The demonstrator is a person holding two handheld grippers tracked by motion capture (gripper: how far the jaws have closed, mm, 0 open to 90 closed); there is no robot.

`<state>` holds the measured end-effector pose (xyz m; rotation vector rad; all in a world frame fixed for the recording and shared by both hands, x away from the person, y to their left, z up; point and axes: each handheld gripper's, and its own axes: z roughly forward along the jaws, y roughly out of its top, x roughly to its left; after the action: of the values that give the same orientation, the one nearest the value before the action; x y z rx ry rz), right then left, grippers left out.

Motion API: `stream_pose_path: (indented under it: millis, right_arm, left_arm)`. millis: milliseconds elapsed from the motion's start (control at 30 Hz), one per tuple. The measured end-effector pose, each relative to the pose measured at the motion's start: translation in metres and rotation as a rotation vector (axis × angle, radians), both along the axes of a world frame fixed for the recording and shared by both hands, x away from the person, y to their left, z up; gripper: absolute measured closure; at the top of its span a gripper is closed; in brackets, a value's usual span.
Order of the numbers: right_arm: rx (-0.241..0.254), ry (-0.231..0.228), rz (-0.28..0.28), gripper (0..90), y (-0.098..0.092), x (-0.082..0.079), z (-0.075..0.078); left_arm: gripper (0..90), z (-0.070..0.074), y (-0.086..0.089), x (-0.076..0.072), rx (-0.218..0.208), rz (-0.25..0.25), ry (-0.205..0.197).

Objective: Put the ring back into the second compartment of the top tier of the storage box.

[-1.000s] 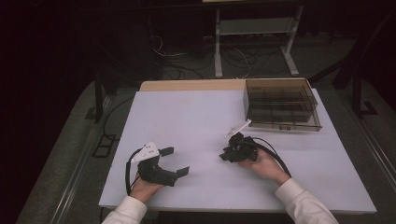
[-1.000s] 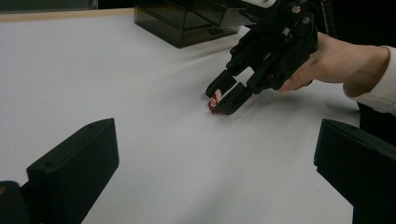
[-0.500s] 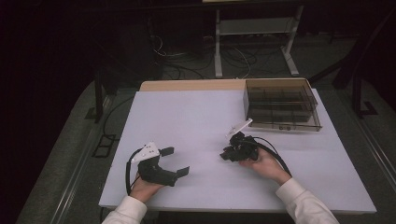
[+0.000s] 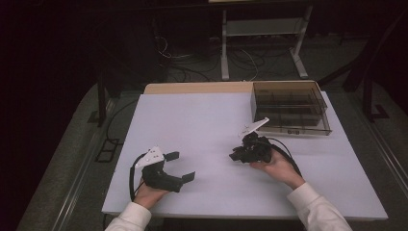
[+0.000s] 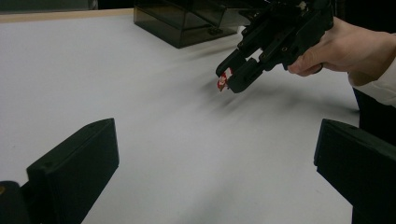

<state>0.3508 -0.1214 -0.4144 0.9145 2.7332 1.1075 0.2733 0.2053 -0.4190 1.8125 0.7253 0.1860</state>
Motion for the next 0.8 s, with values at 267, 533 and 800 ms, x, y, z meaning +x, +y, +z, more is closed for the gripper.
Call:
stream_pose_path:
  millis: [267,533,800]
  right_arm:
    - [0.016,-0.008,0.002,67.6,-0.002,-0.003,0.009]
    - [0.048,-0.023,-0.009,67.5,-0.011,-0.004,0.019]
    - [0.064,-0.03,-0.029,67.5,-0.021,-0.002,0.028]
  left_arm:
    - [0.0,0.0,0.0,0.0,-0.002,0.001,0.002]
    - [0.0,0.0,0.0,0.0,-0.001,0.002,0.003]
    - [0.0,-0.001,-0.001,0.001,-0.002,0.002,0.004]
